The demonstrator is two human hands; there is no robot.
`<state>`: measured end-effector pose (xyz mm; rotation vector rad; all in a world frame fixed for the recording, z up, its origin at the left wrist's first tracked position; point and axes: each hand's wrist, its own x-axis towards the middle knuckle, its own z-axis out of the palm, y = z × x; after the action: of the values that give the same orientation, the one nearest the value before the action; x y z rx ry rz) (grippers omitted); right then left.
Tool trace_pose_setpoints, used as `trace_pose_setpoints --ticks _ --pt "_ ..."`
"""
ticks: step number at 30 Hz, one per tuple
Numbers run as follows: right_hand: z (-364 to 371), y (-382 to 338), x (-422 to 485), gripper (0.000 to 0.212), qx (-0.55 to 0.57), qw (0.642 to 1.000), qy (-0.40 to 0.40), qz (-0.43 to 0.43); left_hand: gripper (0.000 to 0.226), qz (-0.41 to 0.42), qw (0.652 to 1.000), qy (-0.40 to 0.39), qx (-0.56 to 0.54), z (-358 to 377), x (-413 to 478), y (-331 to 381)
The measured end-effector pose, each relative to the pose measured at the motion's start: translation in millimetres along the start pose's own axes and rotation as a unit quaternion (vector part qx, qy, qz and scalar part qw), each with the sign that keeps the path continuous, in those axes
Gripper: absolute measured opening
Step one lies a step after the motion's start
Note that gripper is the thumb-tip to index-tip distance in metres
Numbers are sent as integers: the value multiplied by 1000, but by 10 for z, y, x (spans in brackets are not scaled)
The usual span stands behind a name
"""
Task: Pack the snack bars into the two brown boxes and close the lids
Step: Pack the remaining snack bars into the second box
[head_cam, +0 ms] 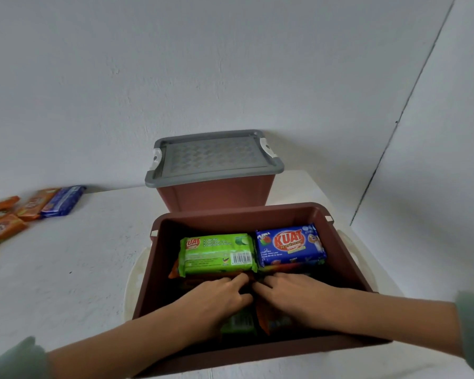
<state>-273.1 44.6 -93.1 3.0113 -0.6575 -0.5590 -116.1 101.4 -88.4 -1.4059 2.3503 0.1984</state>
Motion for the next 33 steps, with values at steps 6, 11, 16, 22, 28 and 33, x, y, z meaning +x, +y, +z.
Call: trace_pose_setpoints --ticks 6,11,16,22,28,33 --pt "-15 -5 25 41 -37 999 -10 0 43 -1 1000 29 -1 -64 28 -20" --pt "-27 8 18 36 -53 999 -10 -3 48 34 999 4 36 4 62 -23" --pt "13 -8 96 37 -82 996 -22 -5 20 9 989 35 146 78 125 7" --pt "-68 -2 66 34 -74 996 -58 4 37 -73 994 -20 73 -19 180 106" --pt "-8 -3 93 33 -69 996 -49 7 34 -82 994 -47 52 -86 152 66" --pt "212 -24 140 54 -3 995 91 42 38 -89 994 -55 23 -84 166 60"
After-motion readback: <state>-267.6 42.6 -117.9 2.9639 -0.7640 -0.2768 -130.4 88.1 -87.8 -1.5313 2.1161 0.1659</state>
